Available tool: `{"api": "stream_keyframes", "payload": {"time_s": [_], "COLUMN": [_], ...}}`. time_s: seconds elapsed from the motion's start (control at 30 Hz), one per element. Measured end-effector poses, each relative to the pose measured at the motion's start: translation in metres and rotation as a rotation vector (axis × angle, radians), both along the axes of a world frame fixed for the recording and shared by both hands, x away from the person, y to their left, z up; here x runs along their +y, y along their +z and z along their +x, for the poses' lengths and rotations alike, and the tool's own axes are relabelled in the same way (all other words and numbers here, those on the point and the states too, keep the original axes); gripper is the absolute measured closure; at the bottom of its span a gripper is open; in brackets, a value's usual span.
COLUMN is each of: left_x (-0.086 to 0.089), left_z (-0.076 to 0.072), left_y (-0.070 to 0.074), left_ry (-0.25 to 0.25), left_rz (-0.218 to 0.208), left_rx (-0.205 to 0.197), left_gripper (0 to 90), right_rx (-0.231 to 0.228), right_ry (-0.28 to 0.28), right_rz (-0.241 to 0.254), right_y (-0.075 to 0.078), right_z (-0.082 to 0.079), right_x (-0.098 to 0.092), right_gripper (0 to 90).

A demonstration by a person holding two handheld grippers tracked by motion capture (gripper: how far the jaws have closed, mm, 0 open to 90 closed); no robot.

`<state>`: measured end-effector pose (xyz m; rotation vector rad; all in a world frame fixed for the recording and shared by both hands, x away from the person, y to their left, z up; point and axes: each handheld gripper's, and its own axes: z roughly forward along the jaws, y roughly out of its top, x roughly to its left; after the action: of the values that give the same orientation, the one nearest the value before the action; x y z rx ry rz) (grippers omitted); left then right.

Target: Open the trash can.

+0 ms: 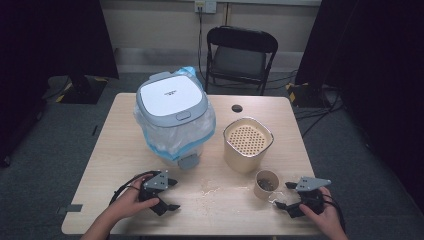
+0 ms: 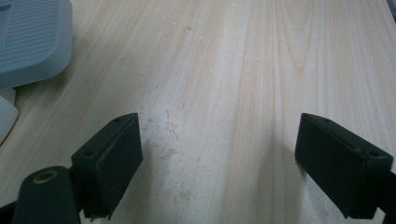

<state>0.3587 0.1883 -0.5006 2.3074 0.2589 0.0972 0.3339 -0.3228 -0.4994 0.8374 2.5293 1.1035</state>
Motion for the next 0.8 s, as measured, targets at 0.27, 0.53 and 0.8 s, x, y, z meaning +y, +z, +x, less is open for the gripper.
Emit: {"api": "stream_keyframes", "payload": {"time_s": [0.27,0.53,0.8], "left_x": [-0.005,-0.007,-0.010], "left_z": [-0.002,-0.007,-0.018], "left_y": [-0.002,0.004,0.027], "left_ry": [0.084,0.088,0.110], "left_rz": [0.017,0.032,-0.031], "left_rx": [0.009,0.013,0.064], "left_gripper": [0.0,11.5,16.5], "right_rx": [0.001,0.000,0.000], "right_ry": [0.002,0.002,0.002], "right_rz": [0.001,0.002,0.001], "right_y": [0.000,0.000,0.000], "right_z": [0.000,0.000,0.000], "right_x": [0.000,0.000,0.000], "right_gripper": [14.2,14.2,14.2]}}
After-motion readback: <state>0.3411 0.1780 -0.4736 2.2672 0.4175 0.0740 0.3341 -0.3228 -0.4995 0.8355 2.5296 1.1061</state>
